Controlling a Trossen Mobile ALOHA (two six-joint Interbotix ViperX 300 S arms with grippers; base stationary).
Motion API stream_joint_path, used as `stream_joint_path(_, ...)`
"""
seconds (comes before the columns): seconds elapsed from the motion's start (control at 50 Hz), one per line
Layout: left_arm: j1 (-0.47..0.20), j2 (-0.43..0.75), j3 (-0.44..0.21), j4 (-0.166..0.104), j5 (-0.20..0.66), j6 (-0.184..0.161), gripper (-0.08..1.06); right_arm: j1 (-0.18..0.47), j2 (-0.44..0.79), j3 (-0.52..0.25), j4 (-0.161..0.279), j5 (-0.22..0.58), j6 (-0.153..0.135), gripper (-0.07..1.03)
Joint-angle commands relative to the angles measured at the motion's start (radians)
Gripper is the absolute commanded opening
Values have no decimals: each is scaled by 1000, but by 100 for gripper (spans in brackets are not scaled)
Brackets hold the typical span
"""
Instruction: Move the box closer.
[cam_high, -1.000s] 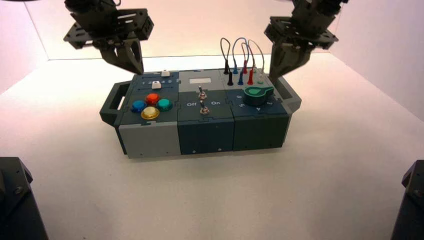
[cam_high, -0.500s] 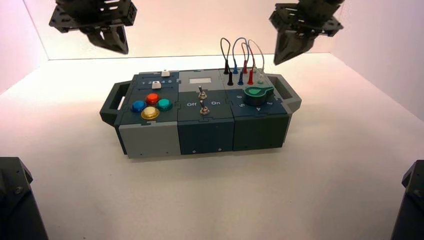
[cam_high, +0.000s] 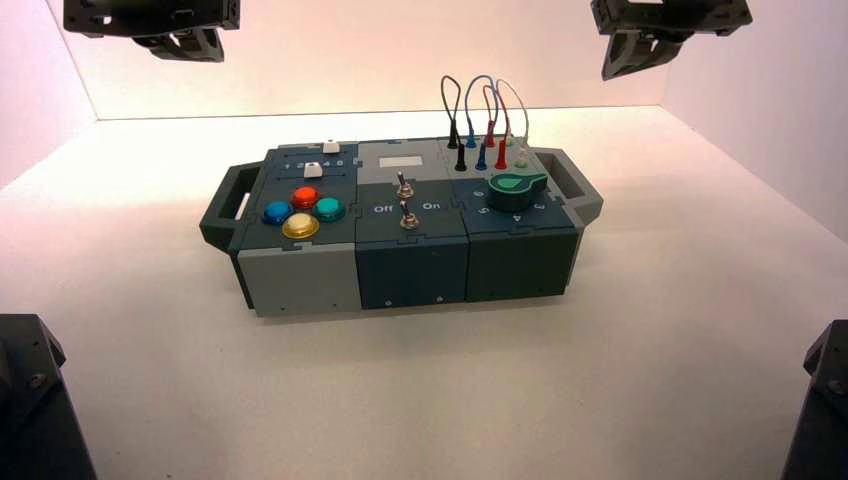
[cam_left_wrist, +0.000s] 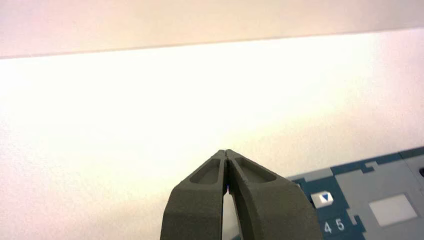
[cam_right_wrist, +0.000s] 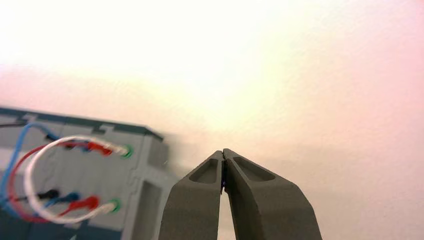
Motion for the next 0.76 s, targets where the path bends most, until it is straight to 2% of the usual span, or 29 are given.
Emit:
stream_joint_path(0.02,3,-20,-5,-2,-34,-5,-3,-5,-14,-3,6,-63,2,-2)
stream_joint_path(0.26,5,-37,25,-2,-67,-5,-3,-5,-18,32,23,-120,6,-2)
stream_joint_path(0.76,3,-37,29,-2,-69,-17,-3,6,-43,54,35,-114,9,-2)
